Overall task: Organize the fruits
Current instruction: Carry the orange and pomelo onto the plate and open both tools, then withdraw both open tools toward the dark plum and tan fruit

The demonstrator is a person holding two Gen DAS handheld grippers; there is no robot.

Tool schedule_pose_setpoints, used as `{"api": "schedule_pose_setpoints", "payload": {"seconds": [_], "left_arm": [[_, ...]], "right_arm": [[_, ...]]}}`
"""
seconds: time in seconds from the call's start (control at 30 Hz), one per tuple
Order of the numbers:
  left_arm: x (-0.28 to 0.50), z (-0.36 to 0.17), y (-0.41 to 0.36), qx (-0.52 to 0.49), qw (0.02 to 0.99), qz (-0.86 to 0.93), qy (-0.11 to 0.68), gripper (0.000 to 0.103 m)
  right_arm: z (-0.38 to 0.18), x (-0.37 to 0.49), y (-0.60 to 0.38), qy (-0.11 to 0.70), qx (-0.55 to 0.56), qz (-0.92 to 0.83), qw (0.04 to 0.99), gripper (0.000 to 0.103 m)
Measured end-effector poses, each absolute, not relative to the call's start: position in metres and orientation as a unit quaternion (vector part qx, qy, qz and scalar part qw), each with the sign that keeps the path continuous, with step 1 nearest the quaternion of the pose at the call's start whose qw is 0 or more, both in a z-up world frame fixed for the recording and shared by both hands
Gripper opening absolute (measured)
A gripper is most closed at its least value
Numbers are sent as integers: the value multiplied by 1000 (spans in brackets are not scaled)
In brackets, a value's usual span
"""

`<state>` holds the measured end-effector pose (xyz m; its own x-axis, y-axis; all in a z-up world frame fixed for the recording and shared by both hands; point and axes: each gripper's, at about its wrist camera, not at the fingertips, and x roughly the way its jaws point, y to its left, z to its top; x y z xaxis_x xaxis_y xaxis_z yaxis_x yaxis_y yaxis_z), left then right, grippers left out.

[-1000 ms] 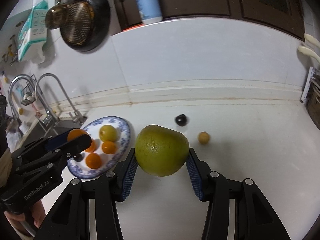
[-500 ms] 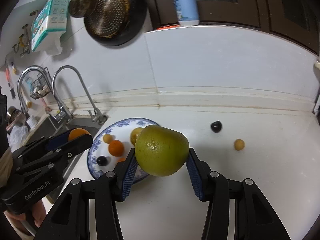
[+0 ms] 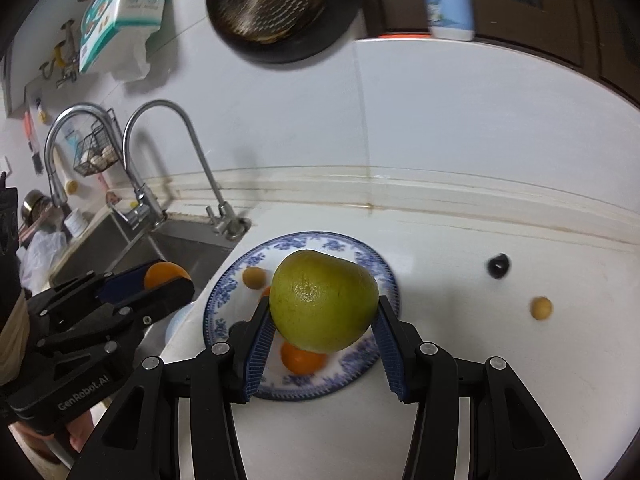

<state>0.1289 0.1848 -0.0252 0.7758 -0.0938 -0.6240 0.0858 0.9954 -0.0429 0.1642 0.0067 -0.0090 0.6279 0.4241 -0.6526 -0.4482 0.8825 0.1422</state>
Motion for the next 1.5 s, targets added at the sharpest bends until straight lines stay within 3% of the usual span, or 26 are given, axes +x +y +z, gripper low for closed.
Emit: {"api": "schedule_pose_setpoints", "payload": {"seconds": [0.9,1.07,1.17,1.27,1.5], "left_arm": [[201,-93,213,15,895,-74,440,34],[203,-92,215,12,893,-72,445,36],[200,-87,214,15,896,-69,438,48],[196,-81,215,12,900,-63,430,49],[176,-56,221,-17,917,-44,397,49]], "right_arm": [[-71,286,107,447,-103,268,847,50],[-75,289,106,455,-100,264,845,50],[-77,289,105,459,-94,263,843,53],[-69,286,101,446,-86,261,852,62],[-45,265,81,414,-68,253,872,62]]}}
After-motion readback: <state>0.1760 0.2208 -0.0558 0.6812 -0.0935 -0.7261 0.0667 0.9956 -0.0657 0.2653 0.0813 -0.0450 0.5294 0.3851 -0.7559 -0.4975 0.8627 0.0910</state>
